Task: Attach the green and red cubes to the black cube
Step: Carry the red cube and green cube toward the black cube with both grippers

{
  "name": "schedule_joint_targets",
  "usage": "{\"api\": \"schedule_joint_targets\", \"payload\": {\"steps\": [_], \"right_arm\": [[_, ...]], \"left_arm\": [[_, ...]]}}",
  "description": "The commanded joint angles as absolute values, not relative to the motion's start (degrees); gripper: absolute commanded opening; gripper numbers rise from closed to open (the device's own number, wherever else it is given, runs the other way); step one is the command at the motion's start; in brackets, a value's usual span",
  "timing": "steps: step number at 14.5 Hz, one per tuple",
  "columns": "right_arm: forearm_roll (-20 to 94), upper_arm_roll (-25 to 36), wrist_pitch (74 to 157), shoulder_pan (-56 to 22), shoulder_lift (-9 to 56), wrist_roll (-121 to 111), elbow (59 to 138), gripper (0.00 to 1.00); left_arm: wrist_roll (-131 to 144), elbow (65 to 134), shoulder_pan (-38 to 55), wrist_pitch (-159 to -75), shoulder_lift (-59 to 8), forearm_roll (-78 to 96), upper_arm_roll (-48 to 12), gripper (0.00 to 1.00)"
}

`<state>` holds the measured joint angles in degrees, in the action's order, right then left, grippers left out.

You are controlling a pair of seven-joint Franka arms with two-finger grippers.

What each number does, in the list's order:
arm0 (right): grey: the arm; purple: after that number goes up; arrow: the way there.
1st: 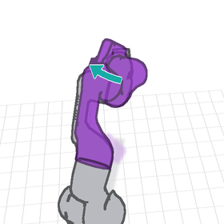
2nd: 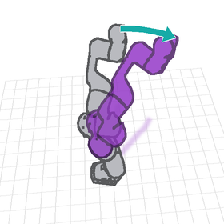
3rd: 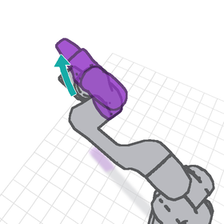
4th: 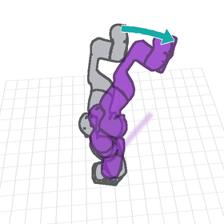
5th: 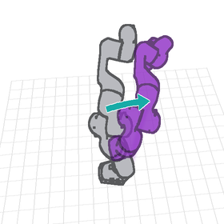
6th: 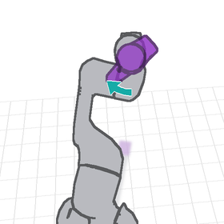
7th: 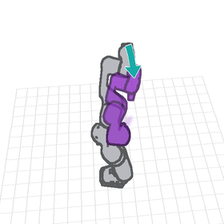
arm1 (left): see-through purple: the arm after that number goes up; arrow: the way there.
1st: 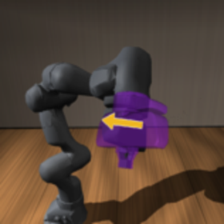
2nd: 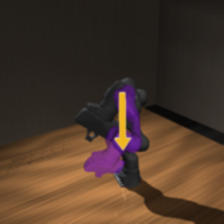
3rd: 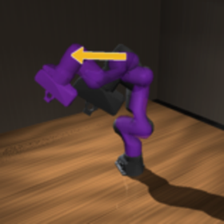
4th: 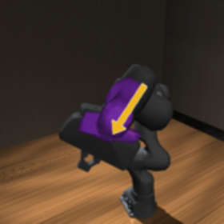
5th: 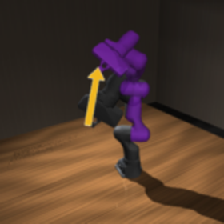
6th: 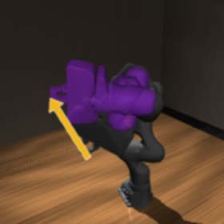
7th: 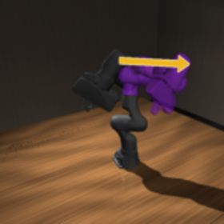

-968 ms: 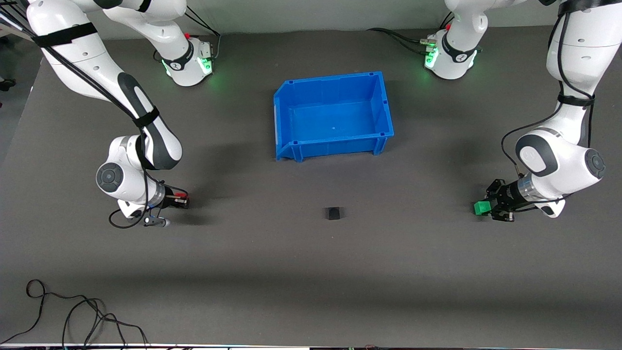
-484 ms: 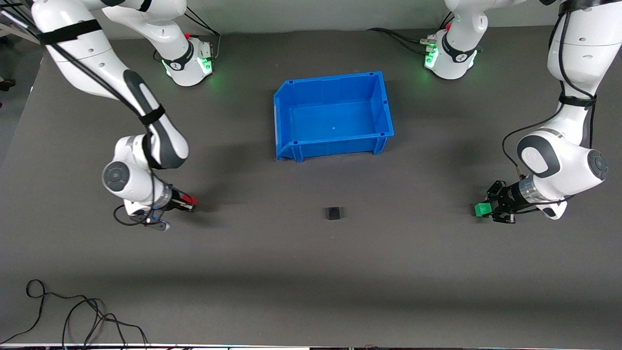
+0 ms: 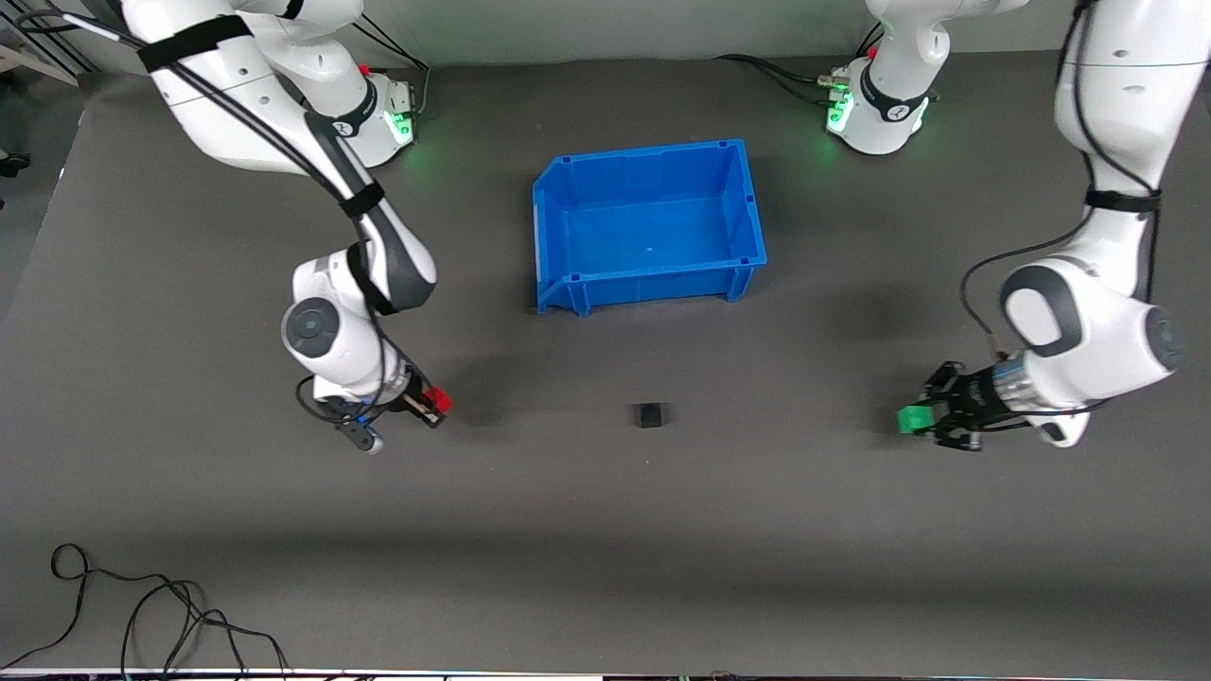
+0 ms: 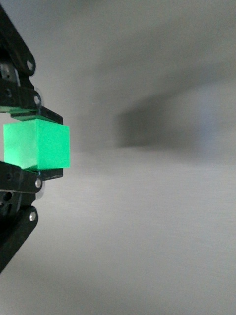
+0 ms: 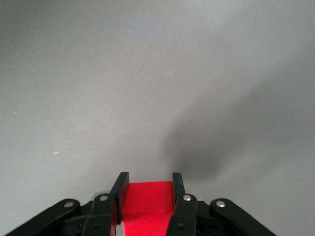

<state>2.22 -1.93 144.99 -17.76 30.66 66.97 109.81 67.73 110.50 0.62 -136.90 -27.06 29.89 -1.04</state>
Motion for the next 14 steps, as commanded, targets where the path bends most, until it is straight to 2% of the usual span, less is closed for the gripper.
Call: {"api": "schedule_joint_targets", "payload": {"steps": [1, 7, 11, 14], "right_arm": [[2.8, -1.3, 142.1, -21.4, 36.6, 83.1, 100.9, 0.0], [2.8, -1.3, 130.4, -26.4, 45.8, 105.0, 83.8, 0.0], [2.8, -1.3, 129.7, -31.0, 49.5, 114.1, 79.1, 0.0], [2.7, -1.3, 129.7, -33.2, 50.4, 118.5, 78.4, 0.0]], "left_arm": [[71.8, 110.4, 5.3, -136.8, -26.4, 30.4, -0.2, 0.22], [83.8, 107.3, 14.4, -137.1, -26.1, 29.9, -0.1, 0.22], [86.8, 107.4, 16.9, -139.6, -26.5, 29.7, -0.2, 0.22], [87.0, 107.4, 17.4, -139.7, -26.8, 29.8, -0.2, 0.22]]}}
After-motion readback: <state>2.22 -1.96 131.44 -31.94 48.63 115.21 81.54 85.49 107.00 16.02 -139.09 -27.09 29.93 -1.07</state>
